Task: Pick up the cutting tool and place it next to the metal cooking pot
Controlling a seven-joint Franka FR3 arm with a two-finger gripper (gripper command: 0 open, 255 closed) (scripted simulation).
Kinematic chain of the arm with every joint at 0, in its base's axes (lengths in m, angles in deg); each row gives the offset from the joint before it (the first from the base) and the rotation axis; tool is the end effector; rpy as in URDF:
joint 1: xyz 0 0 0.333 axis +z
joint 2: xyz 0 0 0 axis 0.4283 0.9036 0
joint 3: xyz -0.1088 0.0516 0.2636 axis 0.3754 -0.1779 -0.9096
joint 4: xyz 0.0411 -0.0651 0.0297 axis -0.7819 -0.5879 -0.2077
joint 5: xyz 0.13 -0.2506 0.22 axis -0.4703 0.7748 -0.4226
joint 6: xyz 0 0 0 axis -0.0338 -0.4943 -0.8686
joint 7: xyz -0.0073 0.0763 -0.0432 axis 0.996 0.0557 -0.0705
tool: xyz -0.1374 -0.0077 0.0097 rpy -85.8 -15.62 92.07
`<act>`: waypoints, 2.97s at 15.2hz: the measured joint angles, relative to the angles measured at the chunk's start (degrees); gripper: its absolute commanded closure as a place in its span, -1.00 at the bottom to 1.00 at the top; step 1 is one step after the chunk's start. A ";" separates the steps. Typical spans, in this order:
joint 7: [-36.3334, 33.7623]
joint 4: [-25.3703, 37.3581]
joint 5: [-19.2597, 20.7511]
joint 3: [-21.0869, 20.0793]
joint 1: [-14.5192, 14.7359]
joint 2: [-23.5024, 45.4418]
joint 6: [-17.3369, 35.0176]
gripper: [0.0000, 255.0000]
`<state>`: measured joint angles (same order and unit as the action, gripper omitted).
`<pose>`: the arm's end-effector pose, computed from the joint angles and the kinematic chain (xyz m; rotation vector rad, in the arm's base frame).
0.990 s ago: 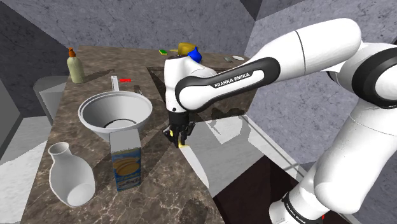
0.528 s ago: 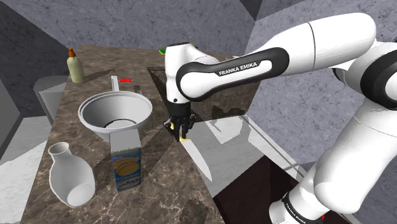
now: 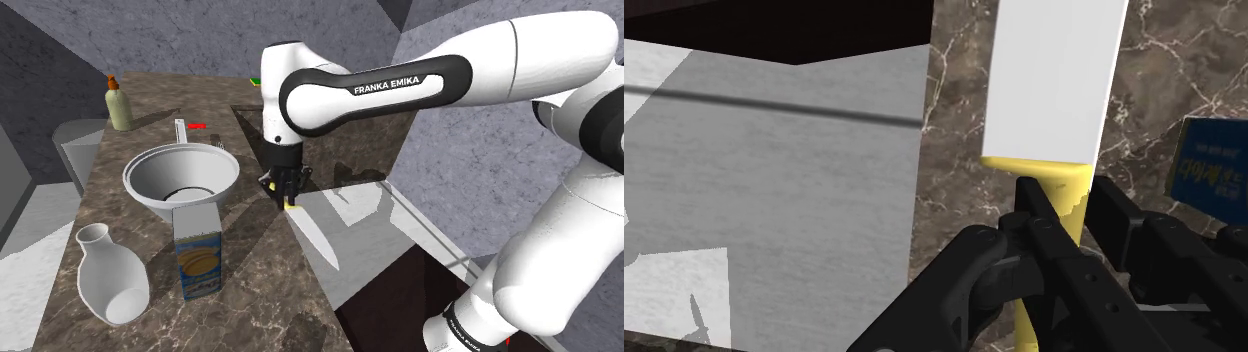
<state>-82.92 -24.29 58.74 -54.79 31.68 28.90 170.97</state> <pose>0.4421 0.2671 0.3978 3.0713 -0.1898 -0.2699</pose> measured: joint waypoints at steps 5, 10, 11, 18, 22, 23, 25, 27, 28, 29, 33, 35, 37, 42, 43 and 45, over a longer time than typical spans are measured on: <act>1.50 6.81 2.19 1.21 -0.93 4.69 -2.59 1.00; 4.07 18.74 5.56 3.14 -1.87 13.22 -6.65 1.00; 4.46 21.86 6.38 3.53 -1.80 15.58 -7.48 1.00; 5.89 28.93 8.54 4.79 -1.71 22.55 -7.94 1.00; 5.87 26.95 8.80 4.95 -1.82 23.25 -5.29 1.00; 5.89 26.35 8.85 5.00 -1.88 23.38 -4.57 1.00; 5.91 25.05 8.96 5.09 -2.02 23.59 -3.09 1.00; 5.83 24.21 9.11 5.17 -2.01 24.02 -1.84 1.00; 5.73 23.67 9.18 5.19 -1.98 24.20 -1.14 1.00; 5.69 23.19 9.25 5.23 -1.99 24.37 -0.50 1.00; 5.46 21.43 9.59 5.41 -1.95 25.31 2.16 1.00; 5.40 20.89 9.84 5.56 -1.91 26.06 3.41 1.00; 5.24 20.54 10.08 5.68 -1.78 26.81 4.49 1.00; 4.98 18.90 10.61 5.99 -1.68 28.33 7.57 1.00; 4.94 18.78 10.75 6.09 -1.65 28.76 8.12 1.00; 4.86 18.11 10.98 6.24 -1.63 29.39 9.38 1.00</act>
<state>-78.06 -6.18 69.72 -48.55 30.05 58.29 180.35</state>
